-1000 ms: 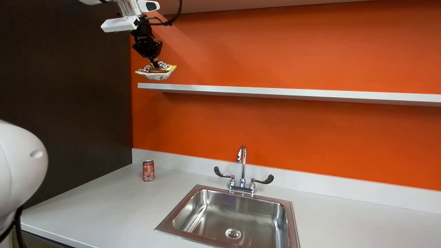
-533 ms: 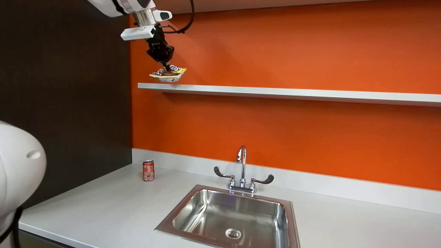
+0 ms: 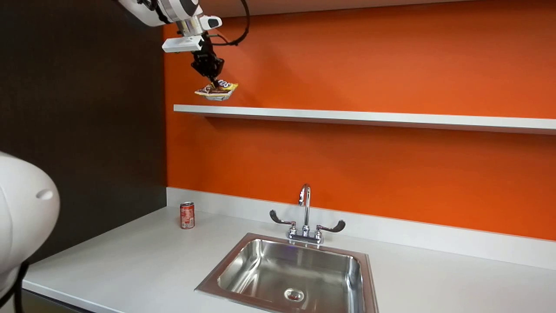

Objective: Put the packet on the bottom shelf

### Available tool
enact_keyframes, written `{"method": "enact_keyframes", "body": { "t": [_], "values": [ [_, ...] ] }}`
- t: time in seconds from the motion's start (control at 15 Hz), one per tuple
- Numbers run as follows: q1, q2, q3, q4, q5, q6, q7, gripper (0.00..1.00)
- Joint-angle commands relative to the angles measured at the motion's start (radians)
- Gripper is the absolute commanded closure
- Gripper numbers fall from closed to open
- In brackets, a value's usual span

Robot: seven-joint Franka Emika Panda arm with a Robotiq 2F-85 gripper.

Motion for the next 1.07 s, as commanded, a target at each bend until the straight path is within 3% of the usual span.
{"method": "enact_keyframes", "body": {
  "t": [0.0, 0.6, 0.67, 0.8, 1.0],
  "values": [
    [0.025, 0.078, -0.017, 0.104, -0.029, -0.019, 0.008, 1.00],
    [0.058, 0.192, -0.070, 0.187, -0.026, -0.029, 0.002, 1.00],
    [0.060, 0.197, -0.076, 0.193, -0.025, -0.030, 0.003, 0.74],
    [0.066, 0.199, -0.086, 0.200, -0.029, -0.035, 0.006, 0.67],
    [0.061, 0.188, -0.083, 0.192, -0.036, -0.033, 0.013, 0.42]
  ]
}}
